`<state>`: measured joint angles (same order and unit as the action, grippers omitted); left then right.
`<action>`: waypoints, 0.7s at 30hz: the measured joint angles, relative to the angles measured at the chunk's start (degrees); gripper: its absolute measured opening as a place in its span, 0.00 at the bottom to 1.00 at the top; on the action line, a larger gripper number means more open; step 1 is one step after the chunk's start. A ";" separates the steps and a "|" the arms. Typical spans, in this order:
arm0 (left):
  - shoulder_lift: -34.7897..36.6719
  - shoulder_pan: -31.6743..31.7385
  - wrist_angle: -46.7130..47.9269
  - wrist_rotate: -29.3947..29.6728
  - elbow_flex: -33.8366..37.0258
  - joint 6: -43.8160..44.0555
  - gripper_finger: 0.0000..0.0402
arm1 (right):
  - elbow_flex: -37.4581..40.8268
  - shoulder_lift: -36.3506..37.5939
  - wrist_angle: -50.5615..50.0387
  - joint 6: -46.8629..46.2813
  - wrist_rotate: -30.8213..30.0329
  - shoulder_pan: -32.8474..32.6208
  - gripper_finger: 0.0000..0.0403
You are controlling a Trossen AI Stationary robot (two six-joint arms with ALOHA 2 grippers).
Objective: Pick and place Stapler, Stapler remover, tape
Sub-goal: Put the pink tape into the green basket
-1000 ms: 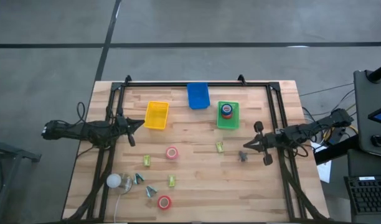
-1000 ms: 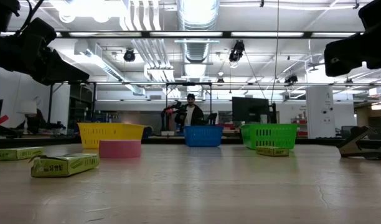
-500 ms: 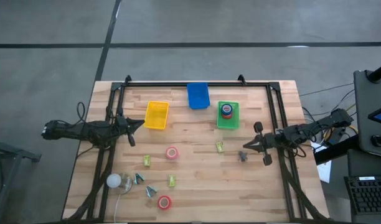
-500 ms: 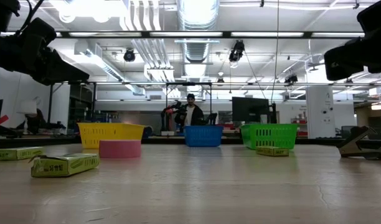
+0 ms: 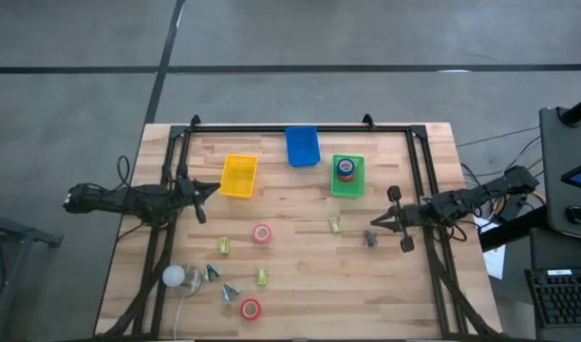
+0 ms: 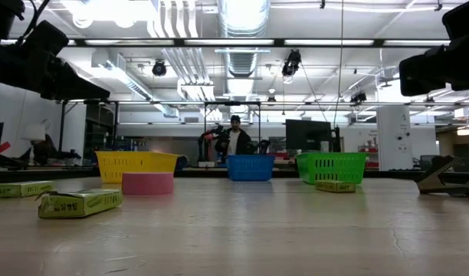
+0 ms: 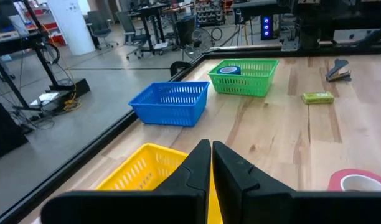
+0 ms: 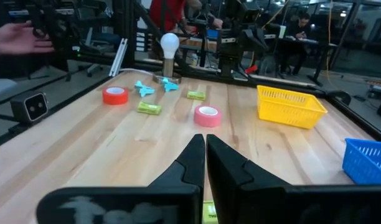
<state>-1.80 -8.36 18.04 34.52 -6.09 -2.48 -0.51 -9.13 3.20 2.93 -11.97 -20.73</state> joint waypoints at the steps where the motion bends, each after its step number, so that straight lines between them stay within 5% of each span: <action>1: 0.00 0.00 0.00 0.02 0.00 -0.48 0.05 | 0.00 0.00 0.00 -0.07 0.00 0.00 0.03; 4: -0.04 0.00 -1.64 -0.42 0.14 -3.44 0.05 | 0.00 0.00 -0.01 0.39 0.00 0.00 0.03; 8: -0.13 -0.12 -9.06 -8.65 0.28 23.70 0.05 | 0.00 -0.02 0.00 0.34 0.00 0.00 0.03; 16: -0.34 0.02 -19.55 0.31 0.22 28.42 0.05 | 0.00 -0.02 0.00 0.25 0.00 0.00 0.03; 21: -4.48 -0.46 -24.04 -10.59 0.76 31.01 0.06 | -0.02 -0.02 0.02 0.12 -0.02 0.02 0.03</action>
<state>-6.28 -8.82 -5.99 23.93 -5.32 28.53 -0.53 -9.15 3.22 3.05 -11.99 -20.71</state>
